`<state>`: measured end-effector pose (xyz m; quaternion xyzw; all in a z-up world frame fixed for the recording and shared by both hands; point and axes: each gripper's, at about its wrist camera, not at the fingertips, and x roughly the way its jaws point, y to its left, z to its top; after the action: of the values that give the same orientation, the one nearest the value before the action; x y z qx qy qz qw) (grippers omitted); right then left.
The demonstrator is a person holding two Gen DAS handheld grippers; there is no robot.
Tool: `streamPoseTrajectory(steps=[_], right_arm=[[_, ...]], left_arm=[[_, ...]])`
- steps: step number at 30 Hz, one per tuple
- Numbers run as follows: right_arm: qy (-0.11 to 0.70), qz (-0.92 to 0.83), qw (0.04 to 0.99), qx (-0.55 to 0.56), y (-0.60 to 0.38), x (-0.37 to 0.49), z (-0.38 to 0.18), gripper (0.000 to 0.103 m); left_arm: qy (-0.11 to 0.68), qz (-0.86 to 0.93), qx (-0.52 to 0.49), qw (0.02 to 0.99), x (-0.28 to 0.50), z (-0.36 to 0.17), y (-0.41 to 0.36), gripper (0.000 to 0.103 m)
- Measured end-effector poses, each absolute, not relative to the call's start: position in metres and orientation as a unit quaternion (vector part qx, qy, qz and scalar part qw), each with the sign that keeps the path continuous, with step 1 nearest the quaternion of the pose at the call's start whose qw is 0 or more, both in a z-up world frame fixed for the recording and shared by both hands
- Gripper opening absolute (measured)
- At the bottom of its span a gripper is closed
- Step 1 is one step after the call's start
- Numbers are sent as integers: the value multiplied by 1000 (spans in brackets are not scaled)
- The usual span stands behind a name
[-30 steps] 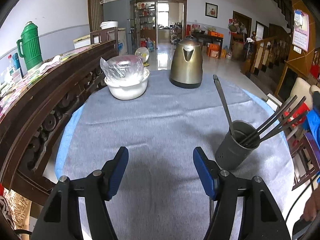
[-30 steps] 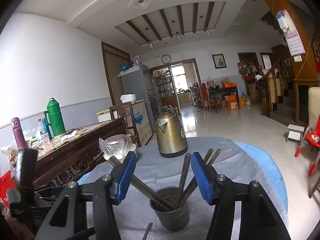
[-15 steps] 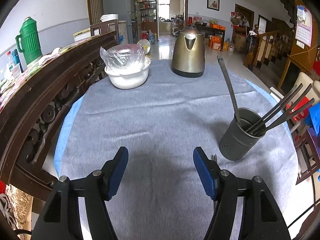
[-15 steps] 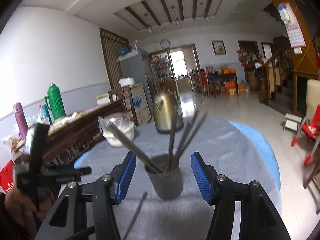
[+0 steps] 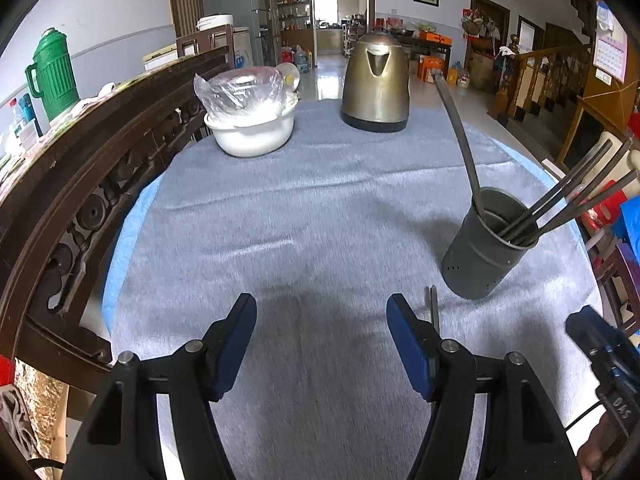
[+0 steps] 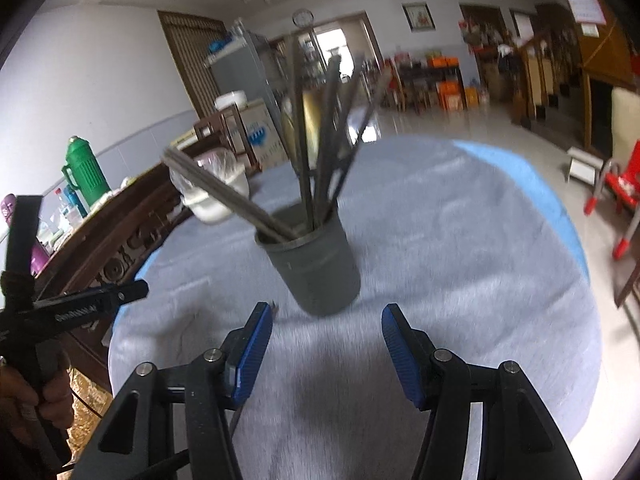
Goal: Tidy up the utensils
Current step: 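Lower the open left tool onto the last dark chopstick on the cloth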
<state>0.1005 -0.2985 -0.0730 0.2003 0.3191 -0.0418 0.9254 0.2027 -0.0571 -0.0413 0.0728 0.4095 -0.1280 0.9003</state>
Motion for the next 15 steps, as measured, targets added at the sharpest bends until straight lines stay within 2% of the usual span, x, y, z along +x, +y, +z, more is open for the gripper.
streamPoseTrajectory(steps=[15], right_arm=[[369,-45,906,204,-296,110,-108,62]], left_arm=[[462,-158,61,870,201,-76,-66,68]])
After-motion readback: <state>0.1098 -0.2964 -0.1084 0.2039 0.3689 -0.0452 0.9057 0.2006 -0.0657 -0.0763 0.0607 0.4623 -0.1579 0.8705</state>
